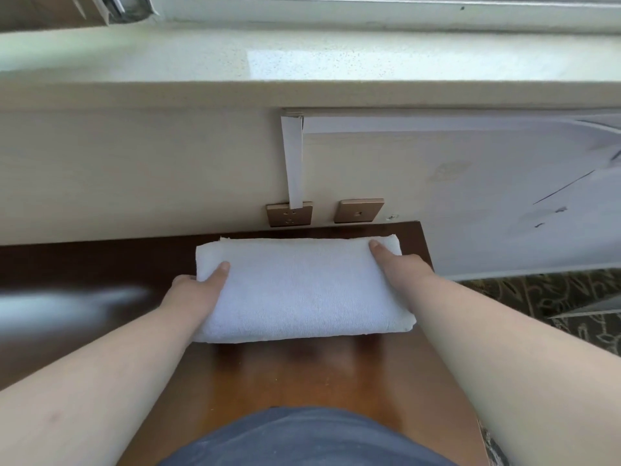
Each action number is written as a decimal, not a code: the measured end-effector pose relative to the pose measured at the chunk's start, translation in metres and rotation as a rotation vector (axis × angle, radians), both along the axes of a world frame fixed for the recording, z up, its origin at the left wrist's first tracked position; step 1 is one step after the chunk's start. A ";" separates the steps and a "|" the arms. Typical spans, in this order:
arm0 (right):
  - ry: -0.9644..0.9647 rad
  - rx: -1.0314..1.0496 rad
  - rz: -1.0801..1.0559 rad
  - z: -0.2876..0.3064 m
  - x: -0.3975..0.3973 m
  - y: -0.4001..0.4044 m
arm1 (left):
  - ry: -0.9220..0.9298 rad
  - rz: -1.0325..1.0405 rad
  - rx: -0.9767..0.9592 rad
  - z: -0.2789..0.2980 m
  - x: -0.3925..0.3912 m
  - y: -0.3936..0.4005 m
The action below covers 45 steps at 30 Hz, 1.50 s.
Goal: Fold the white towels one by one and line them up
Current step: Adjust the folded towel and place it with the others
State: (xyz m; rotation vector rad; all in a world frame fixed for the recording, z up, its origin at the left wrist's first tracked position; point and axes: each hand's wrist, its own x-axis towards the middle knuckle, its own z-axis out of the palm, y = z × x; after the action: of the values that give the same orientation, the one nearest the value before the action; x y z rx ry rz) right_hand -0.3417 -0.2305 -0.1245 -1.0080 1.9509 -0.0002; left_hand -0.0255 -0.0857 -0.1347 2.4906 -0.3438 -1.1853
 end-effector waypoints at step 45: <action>-0.109 -0.553 0.277 0.016 -0.023 0.104 | -0.211 -0.247 -0.314 0.015 -0.034 0.050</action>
State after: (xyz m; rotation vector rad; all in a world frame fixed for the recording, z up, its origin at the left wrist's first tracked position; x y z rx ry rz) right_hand -0.3652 -0.1269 -0.1088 -1.5957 1.7292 -0.4498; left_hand -0.0592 -0.0352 -0.1199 2.3428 -0.8466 -0.8708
